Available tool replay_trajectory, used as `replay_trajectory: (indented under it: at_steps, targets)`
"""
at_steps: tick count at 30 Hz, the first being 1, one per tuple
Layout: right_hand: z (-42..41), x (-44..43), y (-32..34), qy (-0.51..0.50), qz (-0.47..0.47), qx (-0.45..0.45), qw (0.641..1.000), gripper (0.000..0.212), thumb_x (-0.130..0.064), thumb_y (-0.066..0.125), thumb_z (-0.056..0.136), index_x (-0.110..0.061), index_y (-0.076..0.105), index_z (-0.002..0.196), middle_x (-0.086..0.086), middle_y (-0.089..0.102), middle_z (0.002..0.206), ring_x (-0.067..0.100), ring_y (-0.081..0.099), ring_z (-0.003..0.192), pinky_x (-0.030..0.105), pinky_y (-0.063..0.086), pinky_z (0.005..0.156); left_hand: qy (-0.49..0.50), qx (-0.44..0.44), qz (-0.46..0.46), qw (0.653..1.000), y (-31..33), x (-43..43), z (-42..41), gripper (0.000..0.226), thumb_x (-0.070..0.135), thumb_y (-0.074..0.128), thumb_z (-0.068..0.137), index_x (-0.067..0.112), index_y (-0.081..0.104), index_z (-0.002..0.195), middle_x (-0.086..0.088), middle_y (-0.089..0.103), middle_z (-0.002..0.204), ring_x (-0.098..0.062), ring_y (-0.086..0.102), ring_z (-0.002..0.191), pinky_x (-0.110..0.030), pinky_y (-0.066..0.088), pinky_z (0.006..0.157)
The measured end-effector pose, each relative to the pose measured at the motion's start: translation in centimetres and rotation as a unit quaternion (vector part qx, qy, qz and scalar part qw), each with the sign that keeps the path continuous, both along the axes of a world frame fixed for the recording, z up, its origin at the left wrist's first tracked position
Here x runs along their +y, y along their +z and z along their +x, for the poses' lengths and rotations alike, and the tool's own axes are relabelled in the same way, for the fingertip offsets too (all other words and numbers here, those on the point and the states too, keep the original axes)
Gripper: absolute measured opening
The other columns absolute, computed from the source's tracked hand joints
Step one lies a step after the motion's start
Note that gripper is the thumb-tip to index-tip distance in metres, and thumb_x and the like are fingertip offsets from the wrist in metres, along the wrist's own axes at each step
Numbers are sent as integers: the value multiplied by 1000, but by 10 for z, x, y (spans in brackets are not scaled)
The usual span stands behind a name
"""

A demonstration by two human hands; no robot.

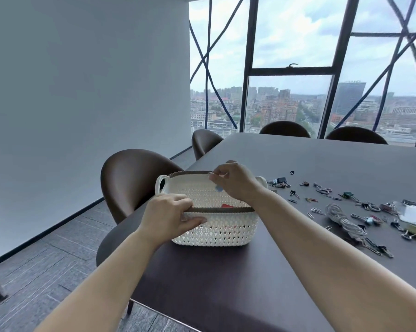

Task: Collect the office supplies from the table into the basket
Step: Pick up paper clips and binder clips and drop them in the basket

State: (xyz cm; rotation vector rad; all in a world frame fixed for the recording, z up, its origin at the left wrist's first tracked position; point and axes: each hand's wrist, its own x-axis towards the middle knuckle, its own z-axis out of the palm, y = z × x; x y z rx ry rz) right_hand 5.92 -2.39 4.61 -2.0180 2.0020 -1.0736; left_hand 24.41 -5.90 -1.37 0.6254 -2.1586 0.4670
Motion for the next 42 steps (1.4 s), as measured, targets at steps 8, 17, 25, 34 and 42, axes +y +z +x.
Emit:
replay_trajectory:
  at_steps: [8,17,25,34,42]
  targets:
    - [-7,8,1,-89,-22,18,996,47,-47,37,94,-18,65,70,-3,64,70,11,53,58,23,33,56,9,2,14,1000,-3,-2,-2,59,69,48,71,15,46,48,4,46,45,-16,50,42,-19,34,47]
    - [-21,37,-4,-41,-99,-7,994,29,-27,46,93,-7,63,81,-1,58,63,19,51,58,32,44,59,39,-10,12,999,-1,-5,2,57,72,41,71,18,54,54,6,55,53,-19,59,50,-24,41,55]
    - [-114,109,-47,-184,-83,-31,979,12,-18,55,86,-13,63,93,-4,59,81,17,53,71,23,37,65,-76,-9,-42,996,0,55,-88,26,38,50,76,20,58,92,2,63,91,-16,49,86,-28,37,75]
    - [-218,158,-108,-300,191,31,934,49,-23,47,92,-18,36,140,15,29,150,31,24,139,36,23,113,-48,-15,-93,994,-40,72,-143,23,31,51,74,22,57,95,2,47,118,-22,45,102,-36,33,81]
    - [-218,119,-114,-348,221,58,909,39,-22,42,92,-22,47,130,16,45,134,35,40,126,41,34,105,70,19,-41,997,-32,41,-103,36,36,44,78,13,54,104,-8,67,92,-22,44,93,-39,30,79]
